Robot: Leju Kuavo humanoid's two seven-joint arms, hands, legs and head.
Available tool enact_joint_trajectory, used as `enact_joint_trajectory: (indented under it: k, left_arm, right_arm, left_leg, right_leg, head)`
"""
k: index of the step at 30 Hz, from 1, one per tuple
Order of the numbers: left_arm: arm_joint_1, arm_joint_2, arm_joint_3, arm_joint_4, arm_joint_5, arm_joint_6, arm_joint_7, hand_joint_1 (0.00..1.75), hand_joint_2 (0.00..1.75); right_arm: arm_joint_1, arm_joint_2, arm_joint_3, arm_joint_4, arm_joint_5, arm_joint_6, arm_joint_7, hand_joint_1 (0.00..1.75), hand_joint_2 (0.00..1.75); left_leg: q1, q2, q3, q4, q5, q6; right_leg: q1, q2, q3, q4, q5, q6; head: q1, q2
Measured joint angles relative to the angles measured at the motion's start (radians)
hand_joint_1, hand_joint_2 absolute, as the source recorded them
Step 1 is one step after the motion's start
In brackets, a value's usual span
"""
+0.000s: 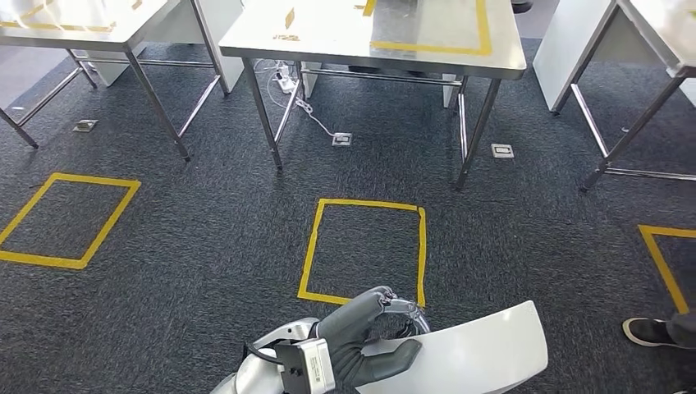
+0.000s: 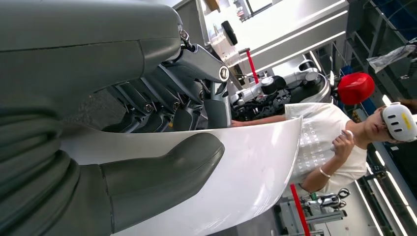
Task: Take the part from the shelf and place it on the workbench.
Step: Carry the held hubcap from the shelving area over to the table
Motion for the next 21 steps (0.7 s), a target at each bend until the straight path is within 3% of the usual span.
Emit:
enact_joint_trajectory:
  k: [2, 5, 7, 8, 10, 12, 13, 15, 17, 18, 21]
  left_arm:
    - [-0.001, 0.0, 0.0, 0.0, 0.0, 0.0, 0.0, 1.75, 1.75]
    - [-0.001, 0.0, 0.0, 0.0, -0.001, -0.001, -0.001, 1.75, 1.75]
    - [-0.001, -0.002, 0.0, 0.0, -0.002, -0.001, -0.002, 1.75, 1.75]
    - [-0.002, -0.003, 0.0, 0.0, -0.002, -0.002, -0.003, 1.75, 1.75]
    - [-0.001, -0.002, 0.0, 0.003, -0.003, -0.002, -0.004, 1.75, 1.75]
    - [0.0, 0.0, 0.0, 0.008, -0.003, -0.002, -0.004, 1.75, 1.75]
    - [0.0, 0.001, 0.0, 0.009, -0.003, -0.002, -0.004, 1.75, 1.75]
    - [0.0, 0.001, 0.0, 0.01, -0.003, -0.002, -0.005, 1.75, 1.75]
    - [0.0, 0.0, 0.0, 0.009, -0.003, -0.003, -0.006, 1.75, 1.75]
    - [0.0, 0.0, 0.0, 0.009, -0.003, -0.003, -0.007, 1.75, 1.75]
    - [-0.002, 0.001, 0.0, 0.01, -0.016, 0.003, -0.011, 1.75, 1.75]
  right_arm:
    - [0.0, 0.0, 0.0, 0.0, 0.001, 0.0, -0.001, 0.0, 0.0]
    - [0.001, 0.0, 0.0, 0.0, 0.002, -0.001, -0.001, 0.0, 0.0]
    - [0.002, 0.0, -0.001, 0.0, 0.001, -0.001, -0.001, 0.0, 0.0]
    - [0.001, 0.0, -0.001, 0.0, 0.0, -0.001, -0.001, 0.0, 0.0]
    - [0.0, 0.0, -0.002, 0.0, -0.001, -0.001, -0.002, 0.0, 0.0]
    - [0.001, 0.0, -0.004, 0.0, -0.001, -0.001, -0.002, 0.0, 0.0]
    - [0.002, 0.0, -0.005, 0.0, 0.0, -0.001, -0.003, 0.0, 0.0]
    - [0.002, -0.001, -0.005, 0.0, 0.0, -0.001, -0.003, 0.0, 0.0]
    - [0.0, -0.002, -0.005, 0.0, 0.0, -0.001, -0.003, 0.0, 0.0]
    - [0.0, -0.002, -0.006, 0.0, 0.0, -0.001, -0.002, 0.0, 0.0]
    - [0.001, -0.001, -0.007, 0.0, -0.001, -0.001, -0.002, 0.0, 0.0]
  left_leg:
    - [-0.004, -0.016, 0.044, -0.102, 0.035, 0.006]
    - [-0.01, -0.013, 0.048, -0.122, 0.043, 0.018]
    - [-0.007, -0.005, 0.05, -0.131, 0.053, 0.032]
    - [-0.005, 0.0, 0.05, -0.135, 0.057, 0.038]
    - [-0.008, 0.01, 0.046, -0.135, 0.06, 0.044]
    - [-0.012, 0.019, 0.042, -0.133, 0.06, 0.046]
    - [-0.013, 0.022, 0.041, -0.132, 0.06, 0.046]
    - [-0.014, 0.025, 0.041, -0.128, 0.058, 0.044]
    - [-0.018, 0.027, 0.04, -0.124, 0.055, 0.038]
    - [-0.021, 0.027, 0.039, -0.122, 0.052, 0.037]
    - [-0.024, 0.027, 0.037, -0.123, 0.051, 0.042]
  right_leg:
    - [0.002, 0.012, -0.002, 0.0, 0.004, 0.009]
    - [-0.001, 0.018, -0.004, -0.007, 0.011, 0.031]
    - [-0.002, 0.003, -0.014, 0.012, -0.003, 0.039]
    - [-0.001, -0.007, -0.031, 0.049, -0.027, 0.041]
    - [0.002, -0.023, -0.087, 0.172, -0.093, 0.044]
    - [0.002, -0.025, -0.124, 0.258, -0.121, 0.045]
    - [0.002, -0.025, -0.115, 0.247, -0.107, 0.044]
    - [0.004, -0.03, -0.047, 0.127, -0.05, 0.037]
    - [0.01, -0.037, 0.014, 0.015, -0.017, 0.027]
    - [0.012, -0.039, 0.025, -0.009, -0.014, 0.024]
    - [0.012, -0.038, 0.025, -0.015, -0.011, 0.023]
  head:
    - [-0.001, 0.0]
    - [-0.002, 0.0]
    - [0.0, 0.0]
    - [0.003, 0.0]
    - [0.008, 0.0]
    - [0.009, 0.0]
    - [0.01, 0.0]
    - [0.01, 0.0]
    - [0.011, 0.0]
    - [0.011, 0.0]
    - [0.009, 0.0]
